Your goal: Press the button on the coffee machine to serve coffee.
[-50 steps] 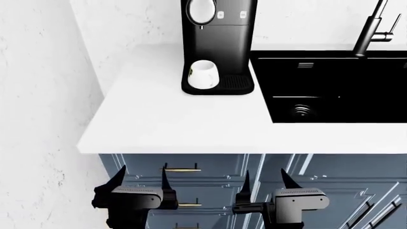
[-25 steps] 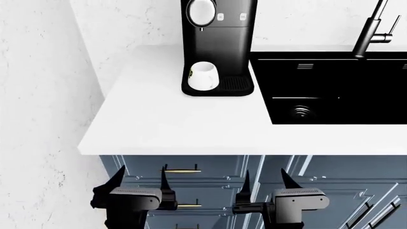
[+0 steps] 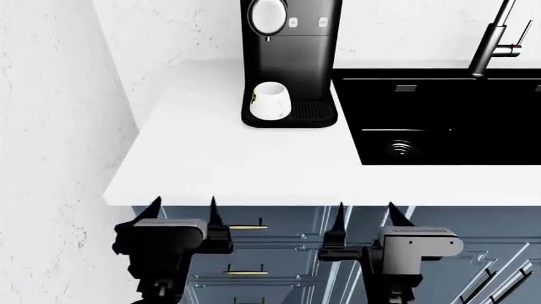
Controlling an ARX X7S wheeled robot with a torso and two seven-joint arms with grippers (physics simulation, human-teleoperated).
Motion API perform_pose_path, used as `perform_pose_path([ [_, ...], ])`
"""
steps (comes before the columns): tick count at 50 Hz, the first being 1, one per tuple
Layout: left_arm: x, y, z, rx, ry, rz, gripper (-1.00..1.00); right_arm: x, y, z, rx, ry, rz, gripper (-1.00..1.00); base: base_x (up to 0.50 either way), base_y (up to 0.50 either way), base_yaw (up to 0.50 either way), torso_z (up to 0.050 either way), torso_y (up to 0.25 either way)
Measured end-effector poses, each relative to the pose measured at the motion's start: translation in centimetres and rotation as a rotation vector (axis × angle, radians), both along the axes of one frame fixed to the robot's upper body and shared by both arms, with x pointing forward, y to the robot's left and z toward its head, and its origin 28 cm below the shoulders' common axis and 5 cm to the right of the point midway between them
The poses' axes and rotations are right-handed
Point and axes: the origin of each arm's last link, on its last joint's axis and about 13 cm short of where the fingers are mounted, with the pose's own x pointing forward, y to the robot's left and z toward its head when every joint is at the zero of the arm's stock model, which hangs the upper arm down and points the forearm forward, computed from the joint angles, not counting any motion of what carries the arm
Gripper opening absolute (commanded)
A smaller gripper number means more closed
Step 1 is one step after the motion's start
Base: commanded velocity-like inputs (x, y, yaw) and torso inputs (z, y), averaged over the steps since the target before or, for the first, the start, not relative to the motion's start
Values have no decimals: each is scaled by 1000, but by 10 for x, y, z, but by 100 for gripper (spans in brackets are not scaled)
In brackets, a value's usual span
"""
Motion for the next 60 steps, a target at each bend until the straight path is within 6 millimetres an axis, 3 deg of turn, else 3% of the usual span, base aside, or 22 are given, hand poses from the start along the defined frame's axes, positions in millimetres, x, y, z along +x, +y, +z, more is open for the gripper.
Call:
perform_pose_path([
  [12, 20, 9, 73, -13, -28, -47, 100, 15, -16, 74, -56, -81, 5, 100, 0, 0, 0, 0, 0],
  [20, 31, 19, 100, 33, -22, -55, 100, 25, -31, 106, -109, -102, 17, 100, 0, 0, 0, 0, 0],
  [35, 36, 32, 114, 63, 28, -13, 100, 25, -54, 128, -109, -92, -20, 100, 0, 0, 0, 0, 0],
  [60, 35, 41, 113, 78, 67, 23, 100, 18, -66, 138, -118, -98, -69, 100, 179, 0, 0, 0, 0],
])
